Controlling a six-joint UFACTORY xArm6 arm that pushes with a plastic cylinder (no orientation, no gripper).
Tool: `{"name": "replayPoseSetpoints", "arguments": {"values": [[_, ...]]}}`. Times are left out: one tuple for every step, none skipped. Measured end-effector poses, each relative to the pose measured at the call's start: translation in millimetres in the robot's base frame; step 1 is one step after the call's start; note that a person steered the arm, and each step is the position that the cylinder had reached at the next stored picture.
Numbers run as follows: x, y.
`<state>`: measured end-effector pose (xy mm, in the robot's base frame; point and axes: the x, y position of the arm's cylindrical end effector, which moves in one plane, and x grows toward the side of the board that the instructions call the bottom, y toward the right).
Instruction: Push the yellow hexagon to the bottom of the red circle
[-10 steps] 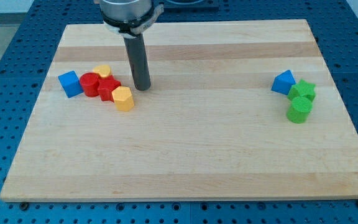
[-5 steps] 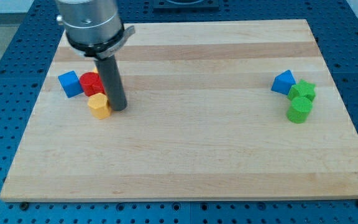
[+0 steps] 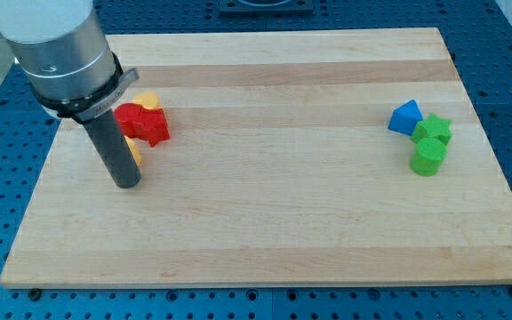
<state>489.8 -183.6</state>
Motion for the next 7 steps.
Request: {"name": "replayPoseSetpoints", "arguments": {"values": [[-13.1,-2.4],[-22.5,-2.5],[-28.6,-4.4],[-14.6,-3.7],[-7.8,2.0],[-7.8,20.8],[-10.6,72.3]]}}
